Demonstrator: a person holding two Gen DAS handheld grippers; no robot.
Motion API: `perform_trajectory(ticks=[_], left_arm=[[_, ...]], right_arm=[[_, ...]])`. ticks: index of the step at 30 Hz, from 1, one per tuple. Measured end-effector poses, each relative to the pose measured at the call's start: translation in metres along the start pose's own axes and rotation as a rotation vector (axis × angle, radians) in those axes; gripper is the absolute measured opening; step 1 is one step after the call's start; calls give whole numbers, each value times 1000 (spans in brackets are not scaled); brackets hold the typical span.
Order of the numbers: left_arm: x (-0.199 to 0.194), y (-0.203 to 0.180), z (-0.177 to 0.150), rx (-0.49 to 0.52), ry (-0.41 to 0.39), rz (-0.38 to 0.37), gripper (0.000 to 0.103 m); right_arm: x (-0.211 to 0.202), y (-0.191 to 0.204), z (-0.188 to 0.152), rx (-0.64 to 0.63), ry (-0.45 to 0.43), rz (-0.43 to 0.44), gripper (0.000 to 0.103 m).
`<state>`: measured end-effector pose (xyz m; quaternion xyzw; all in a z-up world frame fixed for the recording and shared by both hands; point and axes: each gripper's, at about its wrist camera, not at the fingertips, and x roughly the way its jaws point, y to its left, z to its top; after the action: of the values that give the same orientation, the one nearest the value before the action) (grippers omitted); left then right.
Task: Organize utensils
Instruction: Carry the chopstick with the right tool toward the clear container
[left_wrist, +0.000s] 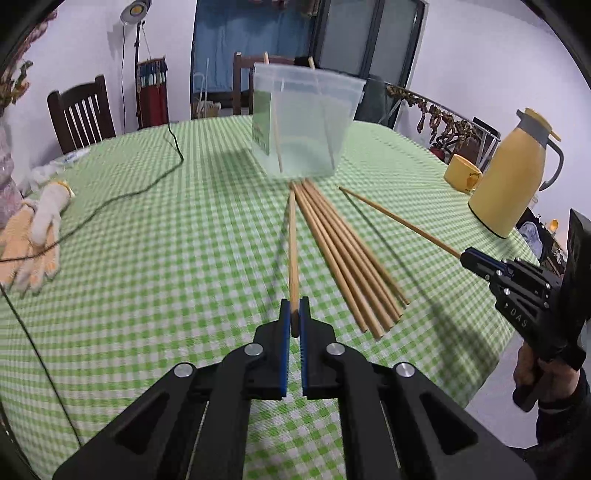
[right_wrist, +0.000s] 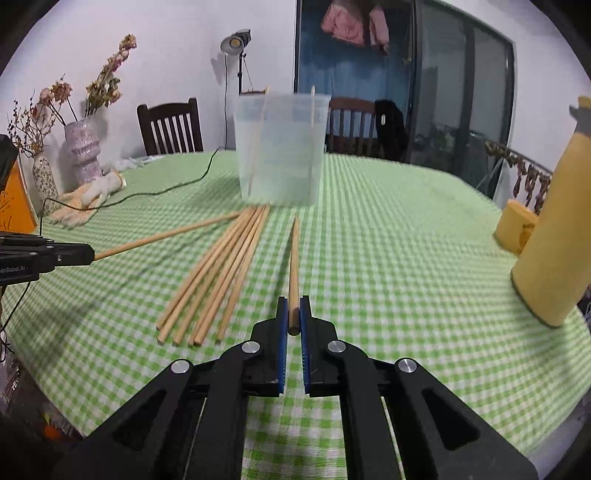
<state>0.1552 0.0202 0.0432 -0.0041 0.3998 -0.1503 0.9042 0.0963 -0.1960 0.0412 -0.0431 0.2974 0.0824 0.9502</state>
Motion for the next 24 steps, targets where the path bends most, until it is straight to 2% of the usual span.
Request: perform_trajectory(ticks=[13, 17, 24], left_arm=[[-59, 4, 35, 89, -101, -17, 1], [-69, 13, 55, 108, -99, -25, 1], [-83, 15, 109, 176, -69, -76, 1]], right_arm=[[-38, -12, 43, -58, -89, 33, 6], [-46, -14, 62, -76, -103, 63, 6], [-45, -24, 97, -74, -60, 120, 6]])
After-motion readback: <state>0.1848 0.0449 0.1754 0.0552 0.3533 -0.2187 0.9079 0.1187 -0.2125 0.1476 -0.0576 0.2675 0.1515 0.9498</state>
